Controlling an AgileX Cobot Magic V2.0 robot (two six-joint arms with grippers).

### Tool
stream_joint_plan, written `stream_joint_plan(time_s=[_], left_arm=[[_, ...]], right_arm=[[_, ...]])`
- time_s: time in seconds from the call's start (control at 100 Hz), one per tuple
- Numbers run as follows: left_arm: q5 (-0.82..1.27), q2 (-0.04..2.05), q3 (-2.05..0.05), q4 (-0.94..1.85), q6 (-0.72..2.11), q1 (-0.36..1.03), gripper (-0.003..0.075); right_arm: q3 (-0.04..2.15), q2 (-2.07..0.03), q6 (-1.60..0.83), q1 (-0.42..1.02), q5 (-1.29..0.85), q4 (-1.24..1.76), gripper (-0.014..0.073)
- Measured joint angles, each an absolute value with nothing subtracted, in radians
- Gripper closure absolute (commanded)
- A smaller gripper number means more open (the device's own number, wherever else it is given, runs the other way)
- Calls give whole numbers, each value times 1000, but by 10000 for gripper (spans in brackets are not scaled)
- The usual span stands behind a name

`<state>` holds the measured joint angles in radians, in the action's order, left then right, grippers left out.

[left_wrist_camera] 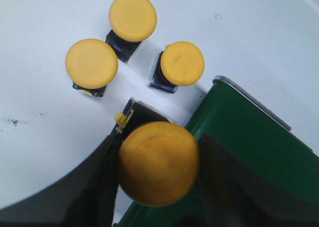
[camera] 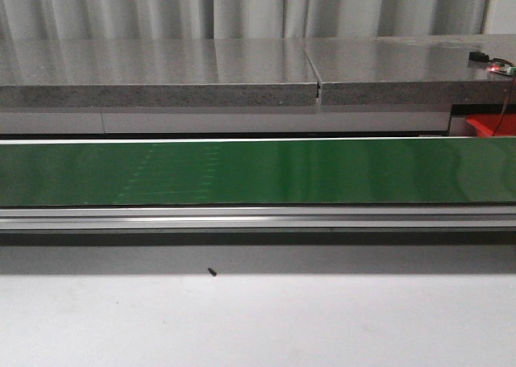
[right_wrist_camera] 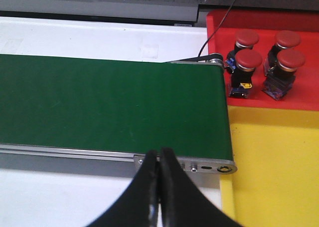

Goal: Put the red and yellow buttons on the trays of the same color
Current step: 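Set the yellow button on the belt start and open the left gripper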

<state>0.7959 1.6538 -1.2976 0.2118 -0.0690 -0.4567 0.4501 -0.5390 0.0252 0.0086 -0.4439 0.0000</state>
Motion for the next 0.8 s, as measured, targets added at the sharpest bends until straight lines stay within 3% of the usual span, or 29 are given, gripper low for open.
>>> stream_joint_plan(time_s=[0.8], left_arm=[[937,1598,-1276,212,-39,-344,532]], right_arm=[[450,-539,25,9,-444,0,660]])
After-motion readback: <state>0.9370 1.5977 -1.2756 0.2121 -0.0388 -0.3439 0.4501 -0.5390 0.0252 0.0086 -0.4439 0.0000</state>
